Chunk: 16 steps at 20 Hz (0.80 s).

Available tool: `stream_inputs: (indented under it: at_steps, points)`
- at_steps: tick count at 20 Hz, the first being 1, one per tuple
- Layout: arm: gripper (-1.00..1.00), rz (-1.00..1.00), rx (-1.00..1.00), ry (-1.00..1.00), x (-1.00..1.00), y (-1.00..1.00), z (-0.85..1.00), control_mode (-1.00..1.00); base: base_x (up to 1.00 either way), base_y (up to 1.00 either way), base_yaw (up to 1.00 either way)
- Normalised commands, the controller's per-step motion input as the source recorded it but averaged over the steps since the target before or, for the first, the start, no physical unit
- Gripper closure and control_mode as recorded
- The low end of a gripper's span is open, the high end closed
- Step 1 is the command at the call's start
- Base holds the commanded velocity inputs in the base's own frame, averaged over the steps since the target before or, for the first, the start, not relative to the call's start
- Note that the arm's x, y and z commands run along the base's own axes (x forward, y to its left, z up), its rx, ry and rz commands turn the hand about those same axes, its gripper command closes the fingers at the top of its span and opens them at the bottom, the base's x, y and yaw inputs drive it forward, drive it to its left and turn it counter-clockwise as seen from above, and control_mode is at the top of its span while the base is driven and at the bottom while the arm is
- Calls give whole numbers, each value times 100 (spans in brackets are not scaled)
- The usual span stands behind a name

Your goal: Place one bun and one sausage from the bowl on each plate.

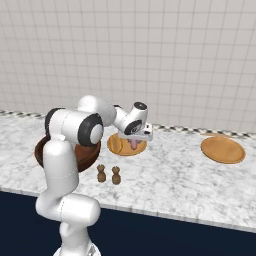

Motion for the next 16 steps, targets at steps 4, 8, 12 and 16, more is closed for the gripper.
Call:
stream_inputs:
  at_steps: [4, 8, 12, 16]
  points:
    - [-100, 0, -1, 0, 10, 1, -10, -100, 0, 0, 0]
    - [-100, 0, 0, -2, 3, 9, 7, -100, 0, 0, 0]
    - [-100, 0, 0, -1, -1, 18, 39, -100, 0, 0, 0]
    - [-100, 0, 0, -1, -82, 20, 39, -100, 0, 0, 0]
